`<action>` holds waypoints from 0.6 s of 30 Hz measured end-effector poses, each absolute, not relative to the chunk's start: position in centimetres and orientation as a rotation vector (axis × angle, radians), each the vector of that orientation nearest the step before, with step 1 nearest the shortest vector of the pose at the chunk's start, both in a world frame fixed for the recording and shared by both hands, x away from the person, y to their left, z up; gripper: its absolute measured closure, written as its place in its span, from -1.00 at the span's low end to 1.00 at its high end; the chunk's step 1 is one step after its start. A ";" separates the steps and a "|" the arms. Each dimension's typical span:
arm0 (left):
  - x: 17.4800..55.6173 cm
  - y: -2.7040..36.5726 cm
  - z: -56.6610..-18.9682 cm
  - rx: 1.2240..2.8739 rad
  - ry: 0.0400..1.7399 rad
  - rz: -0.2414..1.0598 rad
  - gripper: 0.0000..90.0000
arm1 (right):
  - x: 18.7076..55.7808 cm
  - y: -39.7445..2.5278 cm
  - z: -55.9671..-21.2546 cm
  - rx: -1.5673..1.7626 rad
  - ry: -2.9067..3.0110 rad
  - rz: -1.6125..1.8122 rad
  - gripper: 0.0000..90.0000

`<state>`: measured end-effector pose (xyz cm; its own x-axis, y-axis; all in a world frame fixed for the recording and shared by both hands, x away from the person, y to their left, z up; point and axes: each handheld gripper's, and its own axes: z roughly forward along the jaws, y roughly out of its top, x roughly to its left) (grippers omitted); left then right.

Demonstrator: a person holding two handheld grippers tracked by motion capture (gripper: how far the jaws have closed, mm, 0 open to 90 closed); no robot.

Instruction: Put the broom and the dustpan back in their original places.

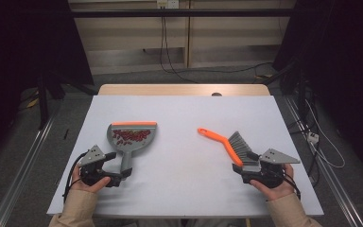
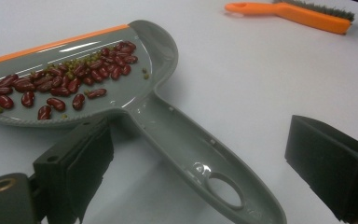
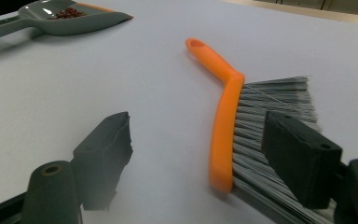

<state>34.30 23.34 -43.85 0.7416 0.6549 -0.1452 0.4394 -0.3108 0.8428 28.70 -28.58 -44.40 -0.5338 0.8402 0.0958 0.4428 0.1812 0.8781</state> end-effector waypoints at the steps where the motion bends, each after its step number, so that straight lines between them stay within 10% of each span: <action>1: 34.3 23.4 -43.8 1.956 0.834 0.277 -0.83 | 28.7 -28.6 -44.4 1.205 2.052 1.305 -0.46; 18: 34.1 23.7 -43.6 1.932 0.824 0.286 -0.84 | 28.5 -28.3 -44.1 1.203 2.053 1.315 -0.47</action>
<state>34.07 23.69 -43.61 0.7423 0.6543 -0.1446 0.4241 -0.2918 0.8573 28.46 -28.26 -44.12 -0.5375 0.8374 0.0995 0.4407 0.1783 0.8798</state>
